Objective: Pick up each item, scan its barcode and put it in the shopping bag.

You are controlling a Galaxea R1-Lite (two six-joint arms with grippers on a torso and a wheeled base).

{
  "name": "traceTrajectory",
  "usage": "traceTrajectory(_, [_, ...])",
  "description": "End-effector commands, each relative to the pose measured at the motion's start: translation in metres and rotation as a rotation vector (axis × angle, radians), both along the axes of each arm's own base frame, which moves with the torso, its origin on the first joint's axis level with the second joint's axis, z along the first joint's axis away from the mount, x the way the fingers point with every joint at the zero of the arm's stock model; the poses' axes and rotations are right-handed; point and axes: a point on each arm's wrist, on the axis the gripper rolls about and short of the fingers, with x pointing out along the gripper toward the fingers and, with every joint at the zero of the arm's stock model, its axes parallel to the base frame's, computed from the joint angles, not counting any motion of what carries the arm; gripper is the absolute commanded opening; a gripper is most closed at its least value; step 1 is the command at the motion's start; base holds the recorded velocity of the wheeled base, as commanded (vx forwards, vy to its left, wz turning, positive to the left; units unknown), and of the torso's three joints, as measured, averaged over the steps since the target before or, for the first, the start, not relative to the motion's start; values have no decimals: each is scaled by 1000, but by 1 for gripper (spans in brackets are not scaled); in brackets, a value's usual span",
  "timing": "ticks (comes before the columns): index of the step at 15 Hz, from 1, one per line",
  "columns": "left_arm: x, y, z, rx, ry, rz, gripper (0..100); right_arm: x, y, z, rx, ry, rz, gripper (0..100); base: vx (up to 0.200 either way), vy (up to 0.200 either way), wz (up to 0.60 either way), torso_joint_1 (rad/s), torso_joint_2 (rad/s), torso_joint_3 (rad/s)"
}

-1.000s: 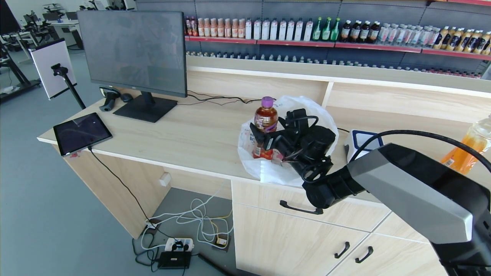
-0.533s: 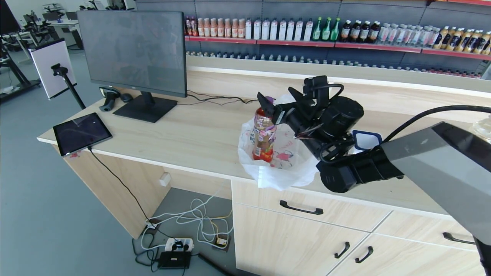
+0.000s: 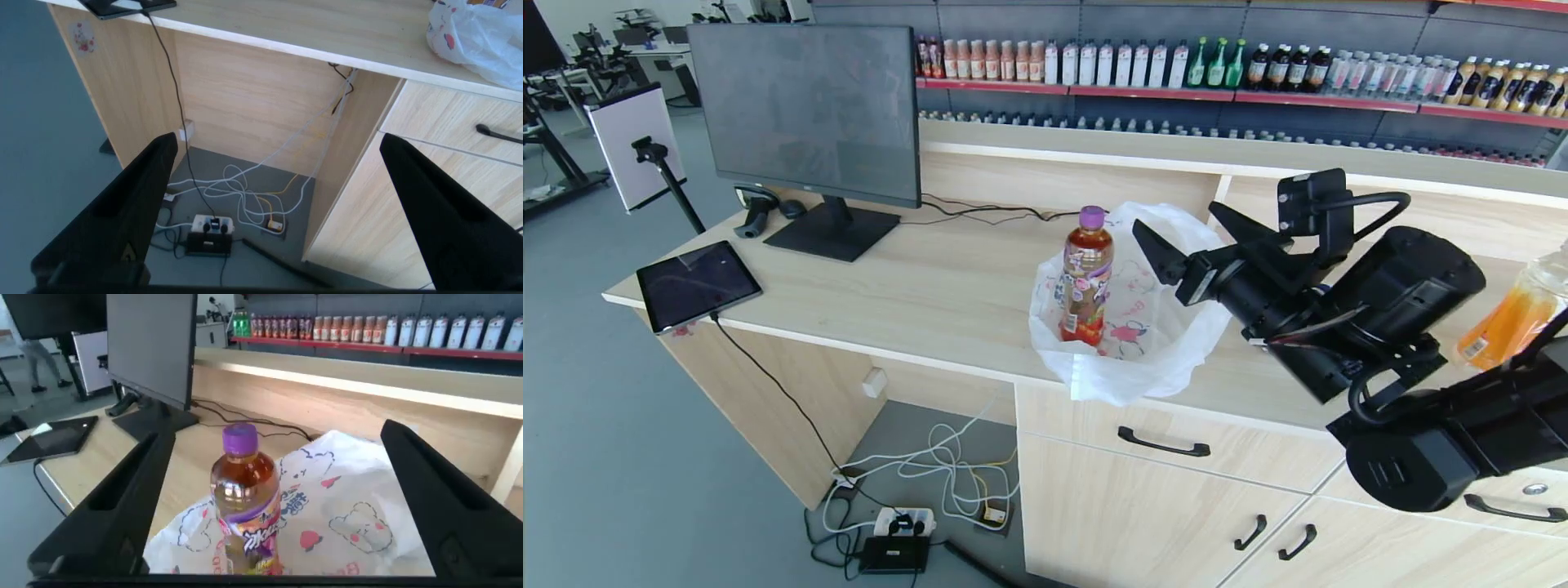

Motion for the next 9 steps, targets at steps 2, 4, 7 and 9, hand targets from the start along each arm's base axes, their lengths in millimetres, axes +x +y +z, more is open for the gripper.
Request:
traceTrajectory(2, [0, 0, 0, 0, -2, 0, 100, -54, -26, -7, -25, 10, -2, 100, 0, 0, 0, 0, 0, 0])
traceTrajectory(4, [0, 0, 0, 0, -2, 0, 100, -61, -21, -7, -29, 10, 23, 100, 0, 0, 0, 0, 0, 0])
traceTrajectory(7, [0, 0, 0, 0, -2, 0, 100, -73, -27, -3, -18, 7, 33, 100, 0, 0, 0, 0, 0, 0])
traceTrajectory(9, [0, 0, 0, 0, -2, 0, 100, -84, -34, -1, -14, 6, 34, 100, 0, 0, 0, 0, 0, 0])
